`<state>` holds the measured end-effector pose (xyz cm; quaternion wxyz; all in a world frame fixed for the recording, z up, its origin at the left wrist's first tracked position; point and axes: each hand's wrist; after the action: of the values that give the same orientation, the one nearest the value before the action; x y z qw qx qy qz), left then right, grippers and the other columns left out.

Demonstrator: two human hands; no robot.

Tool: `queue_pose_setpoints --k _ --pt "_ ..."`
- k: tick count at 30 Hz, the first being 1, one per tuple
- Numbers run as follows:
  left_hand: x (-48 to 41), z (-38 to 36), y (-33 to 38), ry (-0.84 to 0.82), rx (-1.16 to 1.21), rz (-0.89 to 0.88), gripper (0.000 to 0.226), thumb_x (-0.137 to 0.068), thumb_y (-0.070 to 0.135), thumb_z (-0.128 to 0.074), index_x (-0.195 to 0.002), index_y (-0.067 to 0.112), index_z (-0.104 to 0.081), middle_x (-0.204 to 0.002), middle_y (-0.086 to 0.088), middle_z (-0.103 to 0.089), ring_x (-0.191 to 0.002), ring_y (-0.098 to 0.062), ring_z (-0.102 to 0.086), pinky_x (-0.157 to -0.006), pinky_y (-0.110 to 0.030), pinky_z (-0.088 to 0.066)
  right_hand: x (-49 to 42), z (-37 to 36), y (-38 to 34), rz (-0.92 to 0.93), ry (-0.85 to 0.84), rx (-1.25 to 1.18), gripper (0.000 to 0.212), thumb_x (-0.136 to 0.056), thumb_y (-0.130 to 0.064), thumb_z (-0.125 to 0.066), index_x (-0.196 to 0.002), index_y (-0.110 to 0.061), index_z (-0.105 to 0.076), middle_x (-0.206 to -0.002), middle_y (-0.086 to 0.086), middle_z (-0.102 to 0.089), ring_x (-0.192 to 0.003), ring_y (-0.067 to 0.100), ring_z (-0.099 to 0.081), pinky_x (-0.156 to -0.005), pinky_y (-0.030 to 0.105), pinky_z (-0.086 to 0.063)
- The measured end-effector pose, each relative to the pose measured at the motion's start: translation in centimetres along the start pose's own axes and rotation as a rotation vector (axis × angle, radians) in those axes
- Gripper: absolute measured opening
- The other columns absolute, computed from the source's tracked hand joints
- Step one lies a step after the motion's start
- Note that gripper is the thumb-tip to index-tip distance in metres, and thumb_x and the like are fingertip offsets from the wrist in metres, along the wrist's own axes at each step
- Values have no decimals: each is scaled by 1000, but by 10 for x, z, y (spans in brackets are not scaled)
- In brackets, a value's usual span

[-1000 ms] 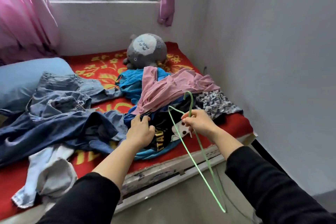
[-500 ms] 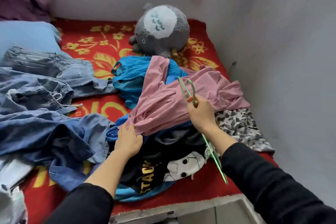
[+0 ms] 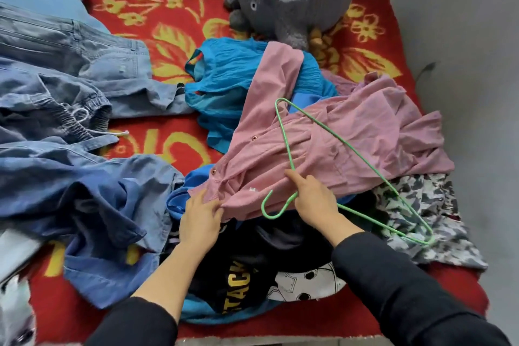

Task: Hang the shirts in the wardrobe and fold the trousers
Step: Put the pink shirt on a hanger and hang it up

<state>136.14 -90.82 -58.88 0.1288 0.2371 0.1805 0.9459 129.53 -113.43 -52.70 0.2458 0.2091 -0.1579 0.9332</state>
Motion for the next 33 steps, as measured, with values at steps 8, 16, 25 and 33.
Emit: queue_pose_setpoints --k 8,16,25,33 --pt "-5 80 36 75 363 -133 26 -98 19 -43 -72 19 -41 -66 4 -48 -70 -24 -47 -64 -34 -31 4 76 -4 23 189 -102 29 -91 -10 -43 -116 -18 -54 -113 19 -63 -102 39 -59 -78 41 -45" --pt "18 232 135 168 503 -440 21 -94 18 -52 -77 7 -58 -58 2 -51 -51 -11 -43 -52 -29 -33 43 221 -19 31 626 -419 25 -95 -7 -40 -111 -6 -59 -110 24 -63 -107 42 -55 -87 42 -41" --pt "128 408 220 285 1053 -747 28 -94 6 -52 -68 14 -59 -59 0 -49 -50 -9 -42 -45 -22 -33 123 382 -79 242 995 -585 15 -95 -10 -42 -94 -16 -56 -87 13 -64 -83 30 -58 -67 33 -35" --pt "258 506 268 179 954 -1198 17 -92 12 -55 -79 14 -65 -68 0 -66 -58 -10 -60 -53 -20 -48 225 519 -133 662 897 -1269 14 -88 -8 -47 -84 -7 -60 -45 -7 -54 -36 4 -44 -35 14 -27"
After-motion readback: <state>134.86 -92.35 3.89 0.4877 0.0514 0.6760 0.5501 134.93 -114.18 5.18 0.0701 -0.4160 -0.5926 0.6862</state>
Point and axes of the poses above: each hand's wrist, its own x-axis away from the middle knuckle, its own z-axis out of the back of the hand, y = z × x
